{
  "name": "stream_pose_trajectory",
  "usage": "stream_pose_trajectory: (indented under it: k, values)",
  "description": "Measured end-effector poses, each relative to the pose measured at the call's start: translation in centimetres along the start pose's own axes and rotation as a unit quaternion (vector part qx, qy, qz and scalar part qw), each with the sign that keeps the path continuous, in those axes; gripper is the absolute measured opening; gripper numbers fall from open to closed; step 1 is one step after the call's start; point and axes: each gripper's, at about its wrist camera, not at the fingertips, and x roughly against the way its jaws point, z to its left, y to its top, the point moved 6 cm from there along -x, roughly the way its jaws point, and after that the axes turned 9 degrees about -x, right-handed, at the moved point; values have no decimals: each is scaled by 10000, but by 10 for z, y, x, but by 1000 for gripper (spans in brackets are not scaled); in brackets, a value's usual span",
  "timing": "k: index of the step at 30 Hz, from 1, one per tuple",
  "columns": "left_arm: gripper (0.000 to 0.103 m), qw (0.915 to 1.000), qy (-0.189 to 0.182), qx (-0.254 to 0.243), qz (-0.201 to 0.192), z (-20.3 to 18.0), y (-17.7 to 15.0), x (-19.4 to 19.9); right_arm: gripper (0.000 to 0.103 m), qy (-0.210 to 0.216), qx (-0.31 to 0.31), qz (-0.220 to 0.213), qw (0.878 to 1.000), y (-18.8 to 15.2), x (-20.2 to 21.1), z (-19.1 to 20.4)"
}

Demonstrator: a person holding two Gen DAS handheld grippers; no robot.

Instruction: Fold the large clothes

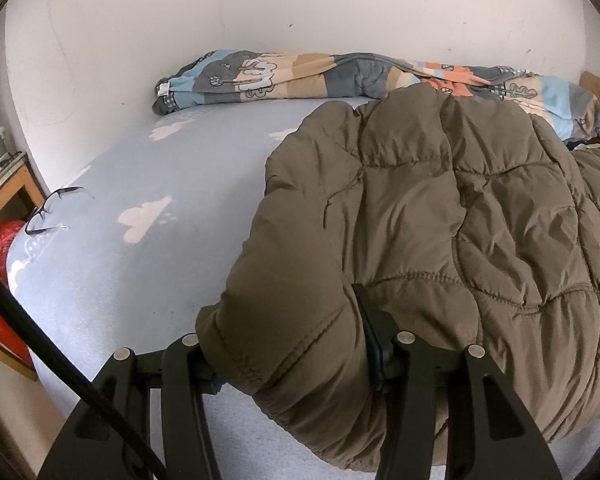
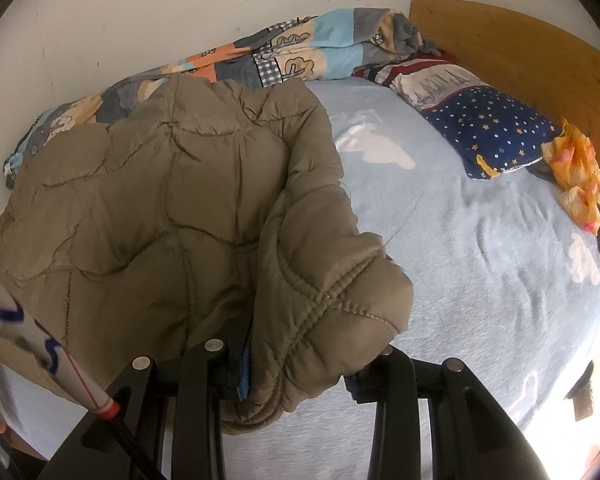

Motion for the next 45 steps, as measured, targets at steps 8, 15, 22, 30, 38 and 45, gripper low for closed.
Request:
stream_pose_trajectory:
  k: [8,15,22,30,38,45]
  values:
    - [53,10000,20,-26,-39,1,-3,-1,38,-93,116,-9,9999,-1,-2,2]
    - [54,10000,6,-43,-47,1,-3,-1,38,-133,170,-25,9998,-2,-2,3]
    - [58,9999,41,-67,-64,3,-3,-2,38,-165,213,-38,9996,-3,-2,4]
    - [76,9994,275,-206,-32,15,-1,2,38,-96,90,46,9999,-3,-2,3]
    - [80,9996,223,167,37,46,-5,17,50,387,-561,407,9968,-5,7,-16]
    - [81,9974,575,387,-206,52,5,35,71,645,-1659,509,9827,-7,25,-60]
